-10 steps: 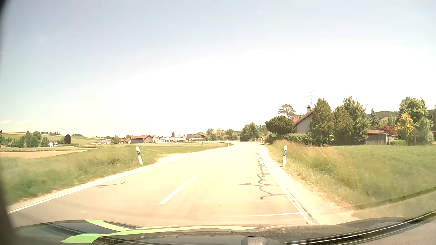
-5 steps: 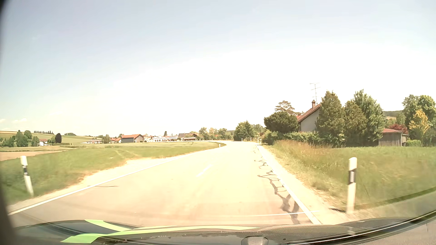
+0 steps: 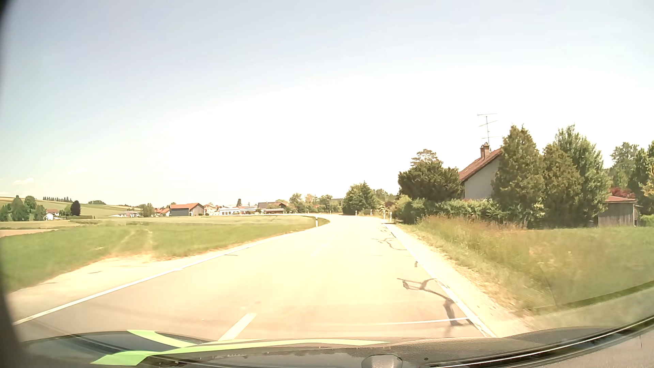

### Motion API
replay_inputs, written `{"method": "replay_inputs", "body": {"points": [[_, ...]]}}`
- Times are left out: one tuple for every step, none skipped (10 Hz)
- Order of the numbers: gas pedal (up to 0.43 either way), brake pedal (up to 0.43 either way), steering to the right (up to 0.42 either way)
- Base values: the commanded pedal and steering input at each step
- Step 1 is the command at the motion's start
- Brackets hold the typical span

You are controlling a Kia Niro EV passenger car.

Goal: Follow the waypoints while adhering to traffic rules and regulations

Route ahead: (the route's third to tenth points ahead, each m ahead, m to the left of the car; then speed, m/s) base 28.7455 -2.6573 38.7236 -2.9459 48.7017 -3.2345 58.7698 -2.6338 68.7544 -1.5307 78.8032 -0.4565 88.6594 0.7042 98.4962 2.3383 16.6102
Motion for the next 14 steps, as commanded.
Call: {"method": "replay_inputs", "body": {"points": [[0.189, 0.0, 0.016], [0.197, 0.0, 0.016], [0.197, 0.0, 0.015], [0.209, 0.0, 0.014], [0.209, 0.0, 0.014], [0.209, 0.0, 0.013], [0.209, 0.0, 0.012], [0.209, 0.0, 0.009], [0.189, 0.0, 0.007], [0.157, 0.0, 0.005], [0.157, 0.0, 0.004], [0.15, 0.0, 0.004], [0.15, 0.0, 0.003], [0.15, 0.0, 0.001]]}}
